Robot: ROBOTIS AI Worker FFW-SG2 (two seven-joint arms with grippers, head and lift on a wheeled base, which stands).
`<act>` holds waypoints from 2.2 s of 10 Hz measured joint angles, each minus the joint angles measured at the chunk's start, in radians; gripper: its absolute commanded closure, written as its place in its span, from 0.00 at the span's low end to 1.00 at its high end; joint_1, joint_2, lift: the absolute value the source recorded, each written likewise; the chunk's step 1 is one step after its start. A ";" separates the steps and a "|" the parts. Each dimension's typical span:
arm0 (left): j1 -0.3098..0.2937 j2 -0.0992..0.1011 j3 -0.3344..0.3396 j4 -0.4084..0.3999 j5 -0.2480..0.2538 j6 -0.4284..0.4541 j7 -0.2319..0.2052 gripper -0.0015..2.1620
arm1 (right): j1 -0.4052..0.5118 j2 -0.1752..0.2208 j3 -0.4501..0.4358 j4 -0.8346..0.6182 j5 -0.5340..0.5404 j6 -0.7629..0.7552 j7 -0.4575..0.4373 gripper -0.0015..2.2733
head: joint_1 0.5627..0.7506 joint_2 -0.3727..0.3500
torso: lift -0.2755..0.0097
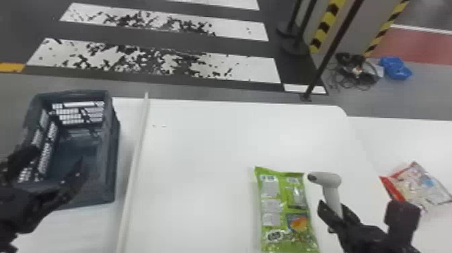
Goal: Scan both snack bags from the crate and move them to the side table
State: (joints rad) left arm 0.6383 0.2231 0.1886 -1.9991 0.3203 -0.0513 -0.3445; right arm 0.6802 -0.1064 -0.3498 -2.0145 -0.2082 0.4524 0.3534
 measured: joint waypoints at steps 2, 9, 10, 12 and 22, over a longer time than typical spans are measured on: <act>0.000 0.004 0.001 0.000 0.003 -0.005 -0.001 0.03 | 0.003 0.005 0.052 -0.017 0.028 0.017 -0.016 0.99 | 0.70 0.41 | 0.86; 0.006 0.009 0.006 0.000 0.005 -0.011 -0.001 0.03 | -0.049 0.003 0.110 0.018 0.094 0.067 -0.028 0.99 | 0.70 0.47 | 0.86; 0.006 0.009 0.007 0.000 0.005 -0.012 -0.001 0.03 | -0.054 0.002 0.110 0.024 0.095 0.070 -0.028 0.99 | 0.70 0.47 | 0.86; 0.007 0.008 0.009 0.000 0.005 -0.014 -0.001 0.03 | -0.067 0.000 0.111 0.037 0.097 0.072 -0.028 0.99 | 0.70 0.47 | 0.86; 0.010 0.007 0.014 0.000 0.005 -0.023 -0.001 0.03 | -0.082 -0.004 0.103 0.047 0.095 0.066 -0.027 0.99 | 0.70 0.46 | 0.86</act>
State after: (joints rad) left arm 0.6483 0.2302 0.2029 -1.9995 0.3252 -0.0743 -0.3451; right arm 0.5981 -0.1105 -0.2473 -1.9672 -0.1127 0.5183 0.3268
